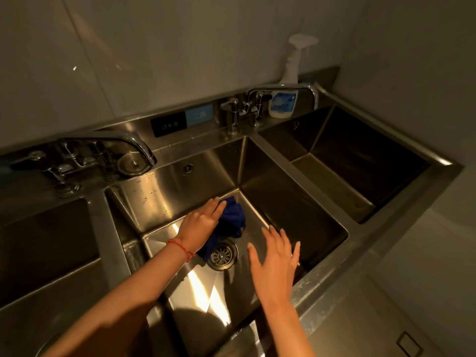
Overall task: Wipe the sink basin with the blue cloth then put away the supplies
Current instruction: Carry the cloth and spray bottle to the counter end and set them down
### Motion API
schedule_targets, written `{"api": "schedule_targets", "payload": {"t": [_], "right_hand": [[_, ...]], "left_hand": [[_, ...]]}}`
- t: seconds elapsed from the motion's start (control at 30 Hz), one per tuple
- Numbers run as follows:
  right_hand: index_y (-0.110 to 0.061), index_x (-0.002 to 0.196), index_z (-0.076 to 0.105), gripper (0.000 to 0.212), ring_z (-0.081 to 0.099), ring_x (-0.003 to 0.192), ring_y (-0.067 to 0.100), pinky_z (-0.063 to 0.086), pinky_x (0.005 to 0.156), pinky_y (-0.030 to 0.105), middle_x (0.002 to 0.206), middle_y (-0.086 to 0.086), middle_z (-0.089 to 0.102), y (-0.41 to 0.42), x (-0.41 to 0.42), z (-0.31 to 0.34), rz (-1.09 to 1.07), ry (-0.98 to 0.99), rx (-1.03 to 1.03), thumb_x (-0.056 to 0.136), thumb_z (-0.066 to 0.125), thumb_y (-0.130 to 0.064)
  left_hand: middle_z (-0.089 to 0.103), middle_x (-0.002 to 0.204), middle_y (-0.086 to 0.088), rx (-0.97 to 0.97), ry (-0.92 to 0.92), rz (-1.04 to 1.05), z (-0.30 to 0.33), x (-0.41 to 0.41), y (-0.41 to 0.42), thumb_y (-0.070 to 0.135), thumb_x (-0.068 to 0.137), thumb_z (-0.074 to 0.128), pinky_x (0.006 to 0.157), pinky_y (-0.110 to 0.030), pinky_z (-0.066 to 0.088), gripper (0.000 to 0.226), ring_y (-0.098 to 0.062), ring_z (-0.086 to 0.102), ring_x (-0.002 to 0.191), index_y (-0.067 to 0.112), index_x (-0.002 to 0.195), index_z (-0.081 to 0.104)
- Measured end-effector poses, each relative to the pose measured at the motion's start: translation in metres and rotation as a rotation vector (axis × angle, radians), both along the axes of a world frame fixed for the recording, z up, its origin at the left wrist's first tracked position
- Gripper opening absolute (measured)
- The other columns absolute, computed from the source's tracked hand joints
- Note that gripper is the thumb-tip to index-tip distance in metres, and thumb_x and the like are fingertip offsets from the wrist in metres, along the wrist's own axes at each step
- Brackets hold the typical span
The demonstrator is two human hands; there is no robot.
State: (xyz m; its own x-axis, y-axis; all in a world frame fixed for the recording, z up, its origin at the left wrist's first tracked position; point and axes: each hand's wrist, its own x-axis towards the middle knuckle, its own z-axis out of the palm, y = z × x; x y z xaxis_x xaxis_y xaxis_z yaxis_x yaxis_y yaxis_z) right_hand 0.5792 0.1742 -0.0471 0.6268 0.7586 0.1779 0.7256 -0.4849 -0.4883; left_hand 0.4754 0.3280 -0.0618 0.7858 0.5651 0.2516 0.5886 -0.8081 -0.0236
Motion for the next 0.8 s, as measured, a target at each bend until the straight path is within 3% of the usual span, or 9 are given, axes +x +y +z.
{"api": "schedule_targets", "payload": {"t": [0.13,0.3,0.43,0.57,0.7,0.8], "right_hand": [[-0.02,0.134,0.043,0.052,0.022,0.137,0.019,-0.002,0.113,0.038,0.142,0.003,0.04,0.012,0.009,0.022,0.075,-0.04,0.094,0.088,0.054,-0.04],[-0.024,0.139,0.034,0.061,0.012,0.14,0.019,-0.006,0.111,0.036,0.149,0.004,0.028,0.022,0.021,0.049,0.22,-0.097,0.084,0.085,0.057,-0.042],[-0.027,0.141,0.03,0.07,0.003,0.141,0.019,-0.013,0.108,0.034,0.152,0.003,0.018,0.025,0.027,0.067,0.33,-0.175,0.009,0.081,0.06,-0.046],[-0.028,0.143,0.024,0.076,-0.004,0.141,0.02,-0.017,0.107,0.038,0.154,0.002,0.009,0.028,0.022,0.077,0.414,-0.297,-0.079,0.079,0.061,-0.048],[-0.025,0.142,0.025,0.077,-0.005,0.141,0.021,-0.018,0.106,0.04,0.155,0.003,0.008,0.029,0.016,0.084,0.42,-0.361,-0.093,0.078,0.062,-0.046],[-0.025,0.14,0.031,0.071,-0.003,0.141,0.022,-0.017,0.107,0.042,0.154,0.003,0.012,0.03,0.013,0.088,0.417,-0.399,-0.097,0.079,0.063,-0.042]], "left_hand": [[0.076,0.094,-0.012,0.06,-0.029,-0.105,0.028,0.001,-0.011,0.007,0.029,0.097,0.054,-0.023,0.057,0.067,-0.02,0.075,0.081,0.005,0.093,0.078],[0.074,0.1,-0.017,0.122,-0.085,-0.236,0.053,-0.006,-0.022,0.0,0.035,0.093,0.063,-0.028,0.061,0.067,-0.025,0.074,0.087,0.002,0.099,0.075],[0.073,0.101,-0.019,0.248,-0.183,-0.365,0.067,-0.01,-0.024,-0.003,0.069,0.066,0.068,-0.03,0.061,0.033,-0.026,0.073,0.09,0.002,0.101,0.074],[0.073,0.102,-0.018,0.276,-0.182,-0.419,0.078,-0.015,-0.027,0.002,0.052,0.089,0.073,-0.03,0.061,0.051,-0.025,0.073,0.093,0.002,0.101,0.075],[0.073,0.104,-0.017,0.305,-0.22,-0.466,0.082,-0.021,-0.031,0.0,0.064,0.08,0.077,-0.03,0.06,0.039,-0.025,0.072,0.094,0.003,0.103,0.074],[0.073,0.104,-0.017,0.301,-0.206,-0.459,0.084,-0.026,-0.033,0.001,0.055,0.088,0.078,-0.029,0.06,0.05,-0.024,0.072,0.095,0.004,0.103,0.074]]}}
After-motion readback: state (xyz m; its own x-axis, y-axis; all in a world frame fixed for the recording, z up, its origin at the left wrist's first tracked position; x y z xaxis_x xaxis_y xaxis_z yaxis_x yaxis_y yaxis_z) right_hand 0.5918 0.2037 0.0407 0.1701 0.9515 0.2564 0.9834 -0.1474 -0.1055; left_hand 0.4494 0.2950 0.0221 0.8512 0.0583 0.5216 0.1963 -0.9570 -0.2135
